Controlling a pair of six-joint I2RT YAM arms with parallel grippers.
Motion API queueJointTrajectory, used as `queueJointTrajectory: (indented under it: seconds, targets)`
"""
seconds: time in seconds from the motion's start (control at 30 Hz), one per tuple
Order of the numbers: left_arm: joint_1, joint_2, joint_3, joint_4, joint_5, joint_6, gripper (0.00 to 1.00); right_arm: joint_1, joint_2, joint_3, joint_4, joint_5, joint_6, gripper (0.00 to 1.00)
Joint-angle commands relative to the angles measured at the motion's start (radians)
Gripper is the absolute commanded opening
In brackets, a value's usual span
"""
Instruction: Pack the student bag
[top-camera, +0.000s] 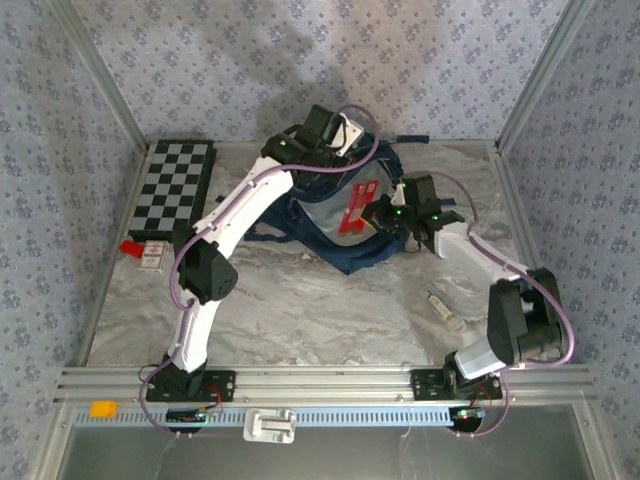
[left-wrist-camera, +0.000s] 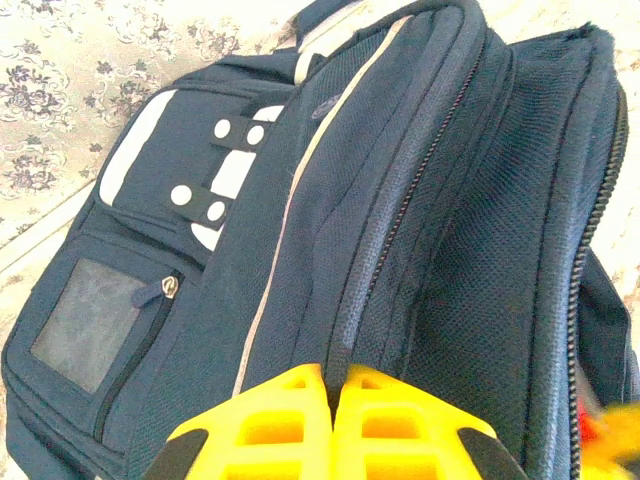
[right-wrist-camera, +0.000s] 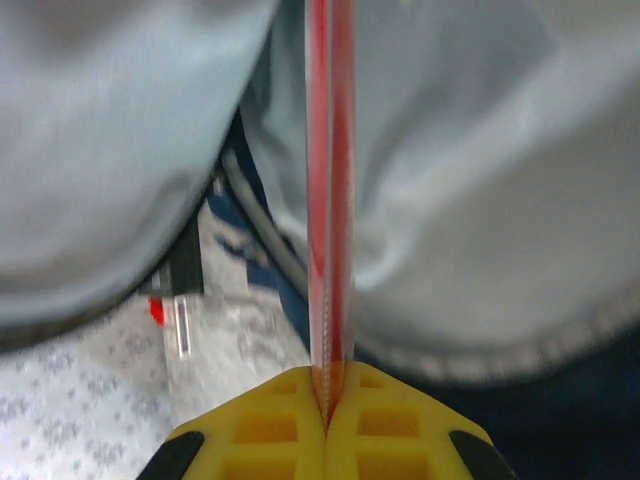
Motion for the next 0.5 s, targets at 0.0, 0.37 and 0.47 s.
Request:
queueJointTrajectory:
  seconds: [0.0, 0.37, 0.47]
  targets:
    - [-0.007, -0.086, 0.061, 0.032, 0.033, -0.063, 0.0, 0.018, 0.097, 0.029, 0.271, 0.149, 0.09, 0.0]
    - [0.011, -0.074, 0.07, 0.033, 0.046, -0.123, 0.0, 0.119, 0.405, 0.249, 0.357, 0.287, 0.104, 0.28]
    - [0.023, -0.073, 0.069, 0.028, 0.064, -0.142, 0.0, 0.122, 0.376, 0.267, 0.233, 0.299, 0.044, 0.4]
